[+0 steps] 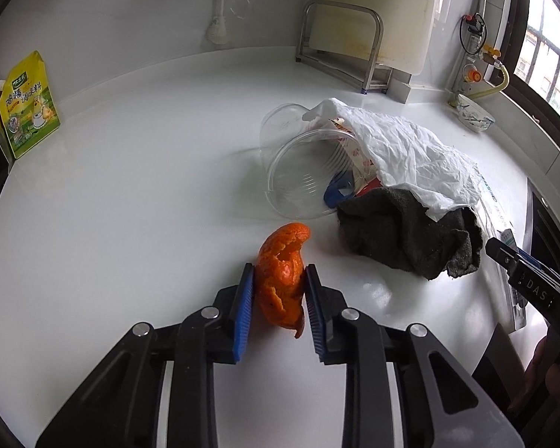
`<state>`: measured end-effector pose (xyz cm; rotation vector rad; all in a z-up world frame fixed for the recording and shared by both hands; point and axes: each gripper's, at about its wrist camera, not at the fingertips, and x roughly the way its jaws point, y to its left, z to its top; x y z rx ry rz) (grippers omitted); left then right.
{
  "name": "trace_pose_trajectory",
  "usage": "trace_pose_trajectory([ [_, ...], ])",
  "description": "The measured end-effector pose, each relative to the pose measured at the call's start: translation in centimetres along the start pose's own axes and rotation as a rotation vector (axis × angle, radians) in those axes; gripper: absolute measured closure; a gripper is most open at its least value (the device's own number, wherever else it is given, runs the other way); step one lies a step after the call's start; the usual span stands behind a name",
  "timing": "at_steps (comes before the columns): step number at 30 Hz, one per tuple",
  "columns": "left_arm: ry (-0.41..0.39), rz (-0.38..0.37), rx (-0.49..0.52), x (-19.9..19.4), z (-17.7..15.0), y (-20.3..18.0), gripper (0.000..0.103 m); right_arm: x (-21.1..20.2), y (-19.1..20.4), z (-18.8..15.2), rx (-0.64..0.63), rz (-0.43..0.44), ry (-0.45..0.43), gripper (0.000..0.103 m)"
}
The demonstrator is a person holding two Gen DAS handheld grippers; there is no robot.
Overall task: Collect trash
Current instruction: 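Carry the orange peel and toothbrush package with both tools over the bin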
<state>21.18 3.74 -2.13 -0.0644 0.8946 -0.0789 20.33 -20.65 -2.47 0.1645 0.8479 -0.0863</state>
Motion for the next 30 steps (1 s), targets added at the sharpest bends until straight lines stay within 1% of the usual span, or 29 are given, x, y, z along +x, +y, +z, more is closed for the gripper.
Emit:
trace_pose_trajectory([
  [4, 0.0, -0.013, -0.014, -0.7, -0.8, 0.9, 0.077, -0.8, 0.1, -0.9, 0.007, 0.014, -0.001, 0.054],
  [8, -0.007, -0.006, -0.012, -1.7, -1.5, 1.2, 0.077, -1.6, 0.3, -1.5, 0.007, 0.02, -0.004, 0.054],
  [10, -0.01, 0.001, 0.004, -2.2, -1.7, 0.9, 0.077, -2.1, 0.4, -2.0, 0.008, 0.022, -0.003, 0.054],
  [19, -0.031, -0.011, 0.059, -5.1, -3.8, -0.5, 0.077, -5.1, 0.4, -4.2, 0.008, 0.024, -0.016, 0.054],
  [24, -0.037, -0.034, 0.088, -6.7, -5.1, -1.5, 0.077, -7.3, -0.3, -5.3, 0.011, 0.032, -0.025, 0.054],
  [30, -0.05, -0.069, 0.123, -8.7, -6.8, -3.0, 0.077, -10.4, -1.0, -7.4, 0.006, 0.033, -0.031, 0.054],
])
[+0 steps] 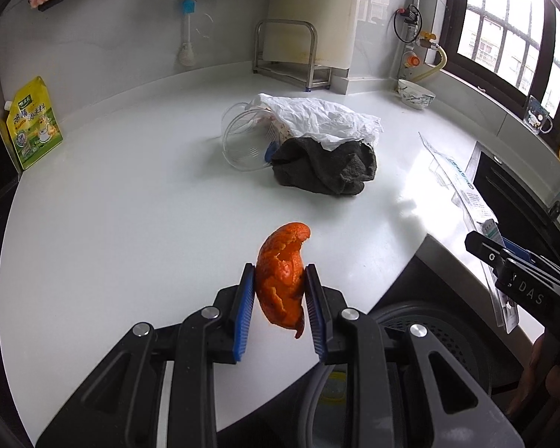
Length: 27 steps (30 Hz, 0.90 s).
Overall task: Collect trash
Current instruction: 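Carry the orange peel and toothbrush package with both tools over the bin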
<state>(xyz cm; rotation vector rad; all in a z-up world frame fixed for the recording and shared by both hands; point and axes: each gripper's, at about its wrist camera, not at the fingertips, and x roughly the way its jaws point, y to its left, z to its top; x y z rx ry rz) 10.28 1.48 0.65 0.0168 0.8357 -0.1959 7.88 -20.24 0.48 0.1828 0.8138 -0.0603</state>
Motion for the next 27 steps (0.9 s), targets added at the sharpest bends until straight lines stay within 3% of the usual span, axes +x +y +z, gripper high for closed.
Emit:
trace_pose_trajectory([
  [9, -0.039, -0.042, 0.04, -3.3, -2.8, -2.5, 0.077, -4.9, -0.5, -4.4, -0.007, 0.023, -0.031, 0.054],
  [20, -0.02, -0.096, 0.114, -4.4, -7.3, -5.0, 0.077, -9.0, -1.7, -10.1, 0.016, 0.017, -0.006, 0.054],
  [27, -0.022, -0.091, 0.14, -5.9, -9.1, -5.6, 0.077, -10.7, -2.1, -12.3, 0.006, 0.024, -0.002, 0.054],
])
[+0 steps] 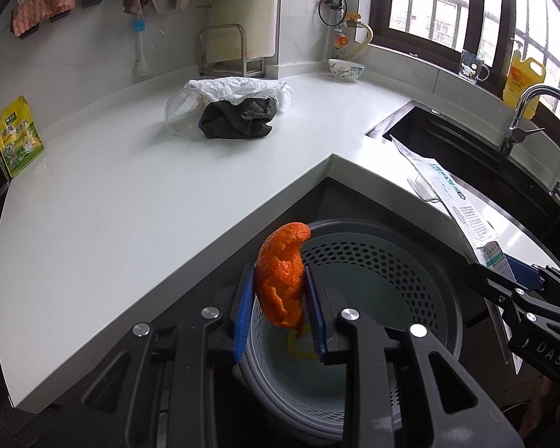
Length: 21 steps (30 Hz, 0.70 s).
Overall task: Collect trash
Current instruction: 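Carry the orange peel and toothbrush package with both tools over the bin, then open both tools to drop the peel and package into the bin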
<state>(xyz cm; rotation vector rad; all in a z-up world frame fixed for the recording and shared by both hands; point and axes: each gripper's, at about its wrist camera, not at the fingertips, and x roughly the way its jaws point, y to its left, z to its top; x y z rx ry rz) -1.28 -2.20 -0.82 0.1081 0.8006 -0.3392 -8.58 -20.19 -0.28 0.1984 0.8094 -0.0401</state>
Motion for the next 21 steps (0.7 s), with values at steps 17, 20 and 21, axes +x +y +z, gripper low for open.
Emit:
trace_pose_trajectory([
  [17, 0.047, 0.01, 0.017, 0.1, -2.6, -0.9, 0.076, 0.2, 0.0, -4.0, -0.012, 0.039, 0.083, 0.054],
  [20, 0.06, 0.01, 0.014, 0.4, -2.8, -1.0, 0.076, 0.5, 0.1, -4.6, -0.011, 0.052, 0.102, 0.054],
  [21, 0.062, 0.011, 0.015, 0.5, -2.9, -1.1, 0.076, 0.7, 0.1, -4.7, -0.011, 0.053, 0.109, 0.054],
])
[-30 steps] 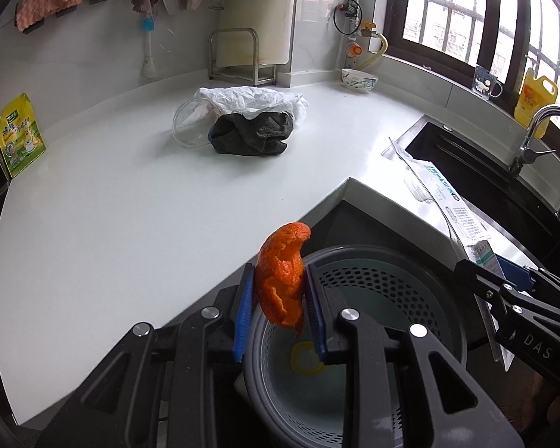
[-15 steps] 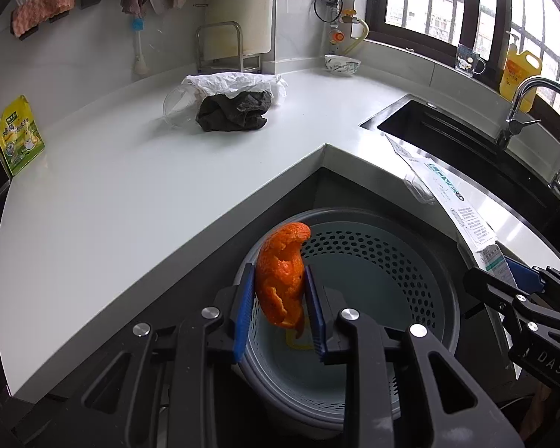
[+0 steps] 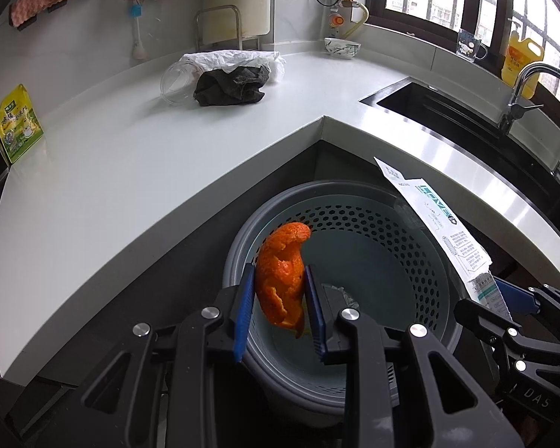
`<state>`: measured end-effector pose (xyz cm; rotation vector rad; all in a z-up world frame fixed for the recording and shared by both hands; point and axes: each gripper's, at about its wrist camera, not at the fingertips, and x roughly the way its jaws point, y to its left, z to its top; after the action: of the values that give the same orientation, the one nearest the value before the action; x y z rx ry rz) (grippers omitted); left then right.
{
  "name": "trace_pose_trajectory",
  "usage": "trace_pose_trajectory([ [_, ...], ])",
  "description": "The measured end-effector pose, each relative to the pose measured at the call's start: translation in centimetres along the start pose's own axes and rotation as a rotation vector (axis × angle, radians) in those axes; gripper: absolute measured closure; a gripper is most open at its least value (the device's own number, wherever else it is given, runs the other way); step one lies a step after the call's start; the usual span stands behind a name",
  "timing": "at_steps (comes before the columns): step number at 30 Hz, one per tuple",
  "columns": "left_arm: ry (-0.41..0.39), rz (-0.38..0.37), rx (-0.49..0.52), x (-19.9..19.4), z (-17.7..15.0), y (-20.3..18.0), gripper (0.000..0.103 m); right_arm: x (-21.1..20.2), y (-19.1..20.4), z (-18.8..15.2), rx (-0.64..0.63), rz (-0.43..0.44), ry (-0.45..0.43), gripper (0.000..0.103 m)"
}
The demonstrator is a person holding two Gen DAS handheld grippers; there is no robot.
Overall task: Collect trash
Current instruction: 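Open both tools to drop the peel and package into the bin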
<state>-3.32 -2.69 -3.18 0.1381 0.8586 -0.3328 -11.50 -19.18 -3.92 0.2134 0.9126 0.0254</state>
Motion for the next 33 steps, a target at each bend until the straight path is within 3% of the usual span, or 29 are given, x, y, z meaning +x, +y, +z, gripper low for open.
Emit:
trace_pose_trajectory([
  [13, 0.088, -0.014, -0.003, 3.0, -1.0, -0.2, 0.075, 3.7, -0.9, -1.0, 0.031, 0.011, 0.143, 0.054],
  [21, 0.108, -0.016, -0.005, 4.1, -0.6, -0.8, 0.072, 4.7, -1.4, -0.2, 0.05, 0.021, 0.158, 0.053],
  [23, 0.106, -0.023, -0.015, 4.0, -0.6, -0.6, 0.061, 4.7, -1.5, -0.2, 0.056, 0.033, 0.152, 0.053],
  [24, 0.1, -0.024, -0.021, 3.9, -0.6, -0.5, 0.049, 4.7, -1.6, -0.1, 0.058, 0.039, 0.148, 0.052],
  [25, 0.091, -0.02, -0.026, 3.7, -0.6, -0.3, 0.042, 4.7, -1.6, -0.1, 0.059, 0.041, 0.146, 0.051],
  [33, 0.087, -0.001, -0.029, 3.5, -0.6, 0.0, 0.042, 3.9, -2.2, -0.1, 0.076, 0.025, 0.115, 0.045],
])
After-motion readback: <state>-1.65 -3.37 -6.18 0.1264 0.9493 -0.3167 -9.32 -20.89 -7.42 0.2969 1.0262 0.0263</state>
